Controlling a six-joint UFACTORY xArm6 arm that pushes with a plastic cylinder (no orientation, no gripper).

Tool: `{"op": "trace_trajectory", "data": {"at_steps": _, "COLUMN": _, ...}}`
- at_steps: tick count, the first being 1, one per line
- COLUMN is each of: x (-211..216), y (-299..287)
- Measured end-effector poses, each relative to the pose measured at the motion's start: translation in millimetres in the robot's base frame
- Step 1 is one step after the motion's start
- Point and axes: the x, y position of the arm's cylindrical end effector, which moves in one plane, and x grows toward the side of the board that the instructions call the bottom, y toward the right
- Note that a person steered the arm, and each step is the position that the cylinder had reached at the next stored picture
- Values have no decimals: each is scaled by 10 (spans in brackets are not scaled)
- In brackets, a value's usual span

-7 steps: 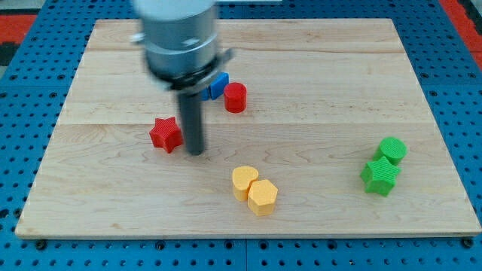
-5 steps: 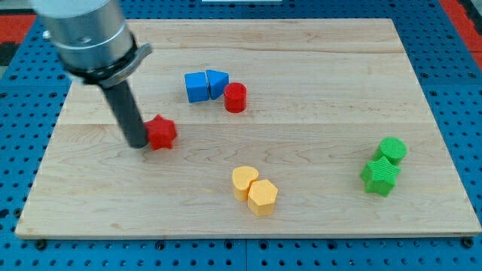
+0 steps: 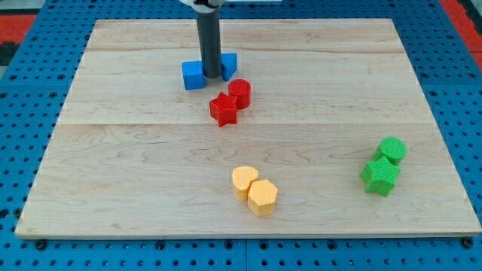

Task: Separate the blue blocks

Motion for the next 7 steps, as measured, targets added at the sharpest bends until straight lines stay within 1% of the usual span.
{"op": "trace_trajectory", "data": {"at_steps": 1, "x": -44, "y": -136}}
{"op": "trace_trajectory", "data": {"at_steps": 2, "x": 335, "y": 85}}
{"op": "trace_trajectory", "data": {"at_steps": 3, "x": 464, "y": -44}}
{"op": "trace_trajectory", "data": {"at_steps": 4, "x": 404, "y": -732}}
{"op": "trace_trajectory", "data": {"at_steps": 5, "x": 120, "y": -1197}}
{"op": "trace_trajectory", "data": {"at_steps": 6, "x": -345, "y": -1379}}
{"op": "trace_trajectory", "data": {"at_steps": 7, "x": -723, "y": -1000}}
